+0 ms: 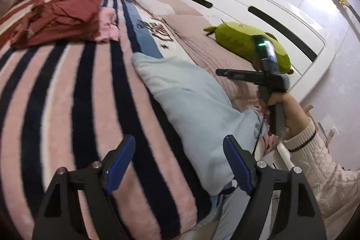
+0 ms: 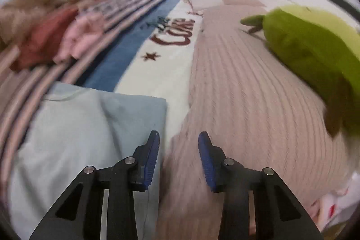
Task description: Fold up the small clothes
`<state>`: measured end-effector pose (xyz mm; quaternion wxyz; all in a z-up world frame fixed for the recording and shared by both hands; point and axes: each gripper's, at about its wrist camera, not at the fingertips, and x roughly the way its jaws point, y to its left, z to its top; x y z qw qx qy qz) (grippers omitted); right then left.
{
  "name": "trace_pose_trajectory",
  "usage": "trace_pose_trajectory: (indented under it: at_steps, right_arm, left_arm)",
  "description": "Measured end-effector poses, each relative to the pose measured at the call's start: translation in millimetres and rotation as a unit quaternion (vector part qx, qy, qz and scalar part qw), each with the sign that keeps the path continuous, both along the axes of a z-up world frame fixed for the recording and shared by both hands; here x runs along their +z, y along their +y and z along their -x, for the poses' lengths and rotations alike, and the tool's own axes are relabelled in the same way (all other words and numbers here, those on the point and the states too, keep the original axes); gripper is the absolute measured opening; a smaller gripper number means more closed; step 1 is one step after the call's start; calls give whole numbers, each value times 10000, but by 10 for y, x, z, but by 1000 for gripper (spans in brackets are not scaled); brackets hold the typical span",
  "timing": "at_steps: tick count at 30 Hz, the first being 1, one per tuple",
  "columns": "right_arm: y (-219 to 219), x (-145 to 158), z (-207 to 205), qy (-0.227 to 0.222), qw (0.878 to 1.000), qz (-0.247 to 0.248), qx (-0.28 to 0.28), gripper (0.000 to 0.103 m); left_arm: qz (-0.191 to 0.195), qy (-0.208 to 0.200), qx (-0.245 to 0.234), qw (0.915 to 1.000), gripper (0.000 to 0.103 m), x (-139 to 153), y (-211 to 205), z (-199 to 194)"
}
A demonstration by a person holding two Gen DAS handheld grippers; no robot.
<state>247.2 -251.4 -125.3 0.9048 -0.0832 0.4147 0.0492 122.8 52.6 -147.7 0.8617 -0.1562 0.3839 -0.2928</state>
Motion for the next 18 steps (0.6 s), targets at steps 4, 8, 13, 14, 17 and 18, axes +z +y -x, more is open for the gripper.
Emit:
trace_pose_trajectory:
  at_steps: [4, 8, 13, 14, 17, 18]
  right_arm:
    - [-95, 50, 552, 327, 9920, -950, 769, 25]
    - [-37, -147, 1027, 787, 9815, -1107, 1348, 7]
    - [-82, -287, 1466, 856, 9772, -1149, 1570, 7]
    - [-107, -315, 1538, 909, 9762, -1185, 1571, 7]
    - [-144, -447, 1620, 1077, 9756, -1077, 1579, 7]
    - [-168, -470, 1625, 1122, 9757, -1063, 1551, 7]
  left_arm:
    - [154, 193, -281, 9993, 77, -76, -211, -56]
    - [191, 377, -479, 9980, 77, -148, -397, -84]
    - [-33, 583, -675, 9960, 77, -227, -552, -38]
    - [-96, 624, -720, 9954, 78, -256, -574, -17]
    - [-305, 610, -830, 9942, 80, -322, -627, 77]
    - [-351, 587, -852, 9940, 80, -316, -632, 95]
